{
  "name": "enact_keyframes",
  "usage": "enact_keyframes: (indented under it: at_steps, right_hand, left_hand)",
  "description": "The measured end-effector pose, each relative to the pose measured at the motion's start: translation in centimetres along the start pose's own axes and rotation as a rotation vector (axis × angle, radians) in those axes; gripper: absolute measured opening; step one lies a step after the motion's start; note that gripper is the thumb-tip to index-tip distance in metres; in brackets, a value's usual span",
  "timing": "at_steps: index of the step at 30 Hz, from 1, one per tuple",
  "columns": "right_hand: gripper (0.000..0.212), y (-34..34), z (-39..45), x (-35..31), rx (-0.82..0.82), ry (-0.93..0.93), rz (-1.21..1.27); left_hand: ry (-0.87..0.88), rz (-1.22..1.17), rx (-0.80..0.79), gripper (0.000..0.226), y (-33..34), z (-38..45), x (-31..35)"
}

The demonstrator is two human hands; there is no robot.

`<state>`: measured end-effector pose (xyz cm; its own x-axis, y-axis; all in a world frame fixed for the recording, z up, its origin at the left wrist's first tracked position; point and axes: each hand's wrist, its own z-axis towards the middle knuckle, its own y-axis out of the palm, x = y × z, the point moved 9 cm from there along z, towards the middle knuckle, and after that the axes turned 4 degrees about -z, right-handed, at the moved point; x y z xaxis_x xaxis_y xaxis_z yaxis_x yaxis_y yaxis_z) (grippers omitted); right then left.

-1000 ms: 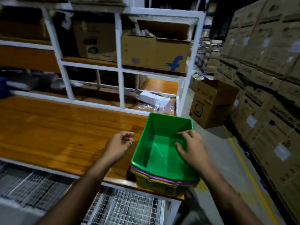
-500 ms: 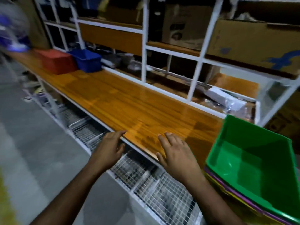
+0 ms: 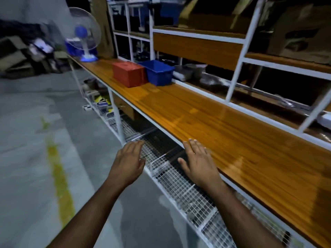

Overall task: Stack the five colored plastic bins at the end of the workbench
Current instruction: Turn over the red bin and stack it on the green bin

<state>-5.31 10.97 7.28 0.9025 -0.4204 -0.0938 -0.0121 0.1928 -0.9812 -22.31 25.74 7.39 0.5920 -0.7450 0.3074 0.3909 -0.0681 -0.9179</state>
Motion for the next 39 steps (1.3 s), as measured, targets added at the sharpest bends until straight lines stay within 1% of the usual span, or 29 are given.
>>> enact_keyframes:
  at_steps: [5, 7, 13, 17, 20, 24, 28, 32, 36, 39]
  right_hand:
    - [0.071, 3.3, 9.8, -3.9, -0.055, -0.018, 0.007]
    - [0.071, 4.5, 14.4, -5.3, -0.057, -0.019, 0.019]
    - [0.072, 8.1, 29.5, -10.5, -0.074, -0.079, 0.036]
    - [0.07, 9.4, 38.8, -13.4, -0.072, -0.094, 0.058]
    - [0.069, 10.1, 44.7, -15.7, -0.075, -0.118, 0.049]
    - [0.069, 12.5, 52.6, -18.4, -0.094, -0.115, 0.018]
    - [0.064, 14.7, 61.2, -21.4, -0.065, -0.098, -0.026]
    - [0.06, 15.3, 69.0, -24.1, -0.029, -0.053, -0.038]
    - [0.057, 14.3, 76.1, -25.6, 0.035, 0.019, 0.004]
    - [0.056, 13.6, 80.4, -25.5, 0.072, 0.094, 0.002]
  left_hand:
    - [-0.094, 0.018, -0.03, 0.064, -0.1, 5.1, -8.2]
    - [-0.1, 0.023, -0.02, 0.063, -0.1, 7.9, -11.1]
    - [-0.145, 0.072, -0.01, 0.063, -1.4, 19.0, -21.2]
    - [-0.14, 0.125, 0.017, 0.063, -2.8, 26.0, -26.2]
    - [-0.163, 0.115, 0.033, 0.062, -3.3, 30.7, -30.3]
    - [-0.133, 0.101, 0.02, 0.065, -2.7, 36.8, -35.9]
    - [-0.11, 0.081, -0.012, 0.068, -1.7, 44.0, -44.1]
    - [-0.08, 0.059, -0.069, 0.067, -1.7, 50.9, -51.2]
    - [-0.007, 0.035, -0.105, 0.069, -3.1, 58.4, -55.7]
    - [0.039, 0.011, -0.136, 0.068, -3.4, 63.6, -57.7]
